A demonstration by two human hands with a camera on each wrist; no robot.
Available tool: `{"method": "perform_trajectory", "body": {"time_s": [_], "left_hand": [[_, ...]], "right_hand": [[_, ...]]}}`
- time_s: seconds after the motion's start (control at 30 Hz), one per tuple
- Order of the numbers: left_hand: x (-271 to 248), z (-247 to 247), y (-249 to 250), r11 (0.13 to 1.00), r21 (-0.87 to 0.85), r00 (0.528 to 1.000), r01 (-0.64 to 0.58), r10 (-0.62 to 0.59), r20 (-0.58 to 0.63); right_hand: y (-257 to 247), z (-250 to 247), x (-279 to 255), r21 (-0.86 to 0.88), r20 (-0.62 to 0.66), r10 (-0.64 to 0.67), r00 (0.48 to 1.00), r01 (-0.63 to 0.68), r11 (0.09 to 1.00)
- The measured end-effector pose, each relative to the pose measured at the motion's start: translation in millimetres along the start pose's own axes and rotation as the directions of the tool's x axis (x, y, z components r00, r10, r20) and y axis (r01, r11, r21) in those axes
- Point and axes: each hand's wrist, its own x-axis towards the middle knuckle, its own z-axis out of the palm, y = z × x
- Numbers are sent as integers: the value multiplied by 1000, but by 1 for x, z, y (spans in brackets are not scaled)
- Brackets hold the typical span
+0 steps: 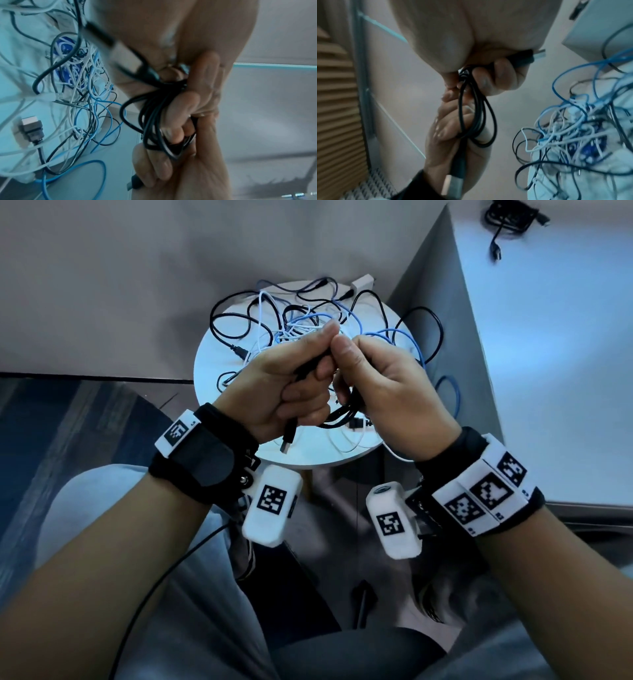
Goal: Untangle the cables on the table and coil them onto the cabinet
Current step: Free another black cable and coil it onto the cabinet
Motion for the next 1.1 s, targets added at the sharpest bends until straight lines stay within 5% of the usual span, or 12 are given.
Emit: {"method": "perform_trajectory", "body": {"time_s": [0.2, 0.37, 0.47, 0.57, 0.63, 0.83, 1.1], "left_hand": [[9, -6, -8, 989, 123, 976, -81, 104, -190], [13, -15, -10, 830, 545, 935, -116, 277, -223], [13, -23, -10, 596, 799, 899, -85, 392, -196], [13, -27, -13, 473, 881, 888, 2, 404, -219], [15, -30, -15, 542, 839, 908, 39, 332, -256], [9, -30, -5, 834, 543, 974, 102, 26, -224], [5, -28, 3, 888, 439, 983, 138, -70, -167]], "right_hand": [[0, -1, -2, 334, 122, 197, 973, -227, 915], [5, 2, -3, 381, 119, 279, 953, -304, 873], [11, 0, 0, 213, 62, 306, 950, -312, 926], [17, -3, 1, -295, -49, 170, 984, -177, 939], [21, -3, -1, -539, -92, 114, 989, -146, 830], [27, -6, -1, -659, -188, 53, 981, -166, 734], [24, -2, -2, -763, -188, -72, 980, -99, 639]]}}
